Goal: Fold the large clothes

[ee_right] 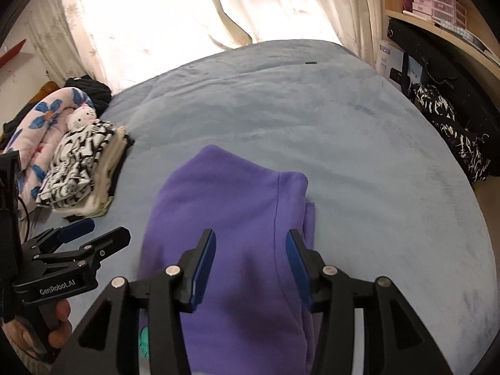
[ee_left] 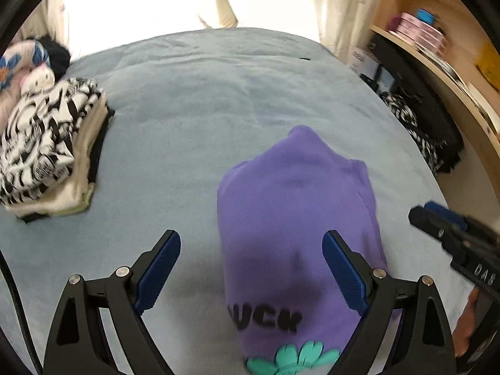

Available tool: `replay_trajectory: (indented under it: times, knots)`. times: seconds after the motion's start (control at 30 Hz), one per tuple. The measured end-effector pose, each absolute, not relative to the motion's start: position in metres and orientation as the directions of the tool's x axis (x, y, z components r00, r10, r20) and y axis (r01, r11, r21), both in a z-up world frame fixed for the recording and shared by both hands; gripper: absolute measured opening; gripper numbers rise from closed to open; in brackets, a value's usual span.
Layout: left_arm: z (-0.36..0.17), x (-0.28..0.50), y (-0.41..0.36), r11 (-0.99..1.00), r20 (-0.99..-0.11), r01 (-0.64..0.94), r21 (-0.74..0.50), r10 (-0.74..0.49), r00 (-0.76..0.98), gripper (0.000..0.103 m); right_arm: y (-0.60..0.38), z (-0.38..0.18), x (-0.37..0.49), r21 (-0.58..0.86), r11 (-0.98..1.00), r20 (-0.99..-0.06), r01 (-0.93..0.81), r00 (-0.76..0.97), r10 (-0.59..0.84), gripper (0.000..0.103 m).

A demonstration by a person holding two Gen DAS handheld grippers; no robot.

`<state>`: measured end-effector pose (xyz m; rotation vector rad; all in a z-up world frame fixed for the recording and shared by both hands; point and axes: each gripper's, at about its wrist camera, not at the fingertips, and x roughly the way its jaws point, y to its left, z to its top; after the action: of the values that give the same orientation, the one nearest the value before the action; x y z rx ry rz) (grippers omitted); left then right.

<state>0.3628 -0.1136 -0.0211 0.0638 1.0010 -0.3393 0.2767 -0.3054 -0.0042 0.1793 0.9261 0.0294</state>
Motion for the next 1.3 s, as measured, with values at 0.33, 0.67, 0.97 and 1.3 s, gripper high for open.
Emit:
replay_trajectory:
  times: [0.33, 0.67, 0.97, 1.3]
  knots:
    - [0.000, 0.310, -0.102, 0.925, -0.836, 0.368, -0.100, -0.278, 0.472, 0.091, -0.311, -0.003, 0.236, 0.153, 0.987, -0.806, 0.050, 0.584, 0.095, 0.063]
    - [-0.022, 0.296, -0.102, 0.918, -0.850, 0.370, -0.142, -0.304, 0.429, 0.091, -0.327, -0.033, 0.218, 0.202, 0.978, -0.845, 0.061, 0.515, 0.142, 0.075]
    - [-0.065, 0.326, -0.092, 0.916, -0.875, 0.309, -0.254, -0.354, 0.330, 0.091, -0.346, -0.061, 0.228, 0.291, 0.954, -0.858, 0.075, 0.461, 0.226, 0.082]
    - [-0.113, 0.360, -0.083, 0.886, -0.857, 0.241, -0.396, -0.451, 0.249, 0.091, -0.373, -0.112, 0.264, 0.464, 0.877, -0.841, 0.125, 0.373, 0.392, 0.082]
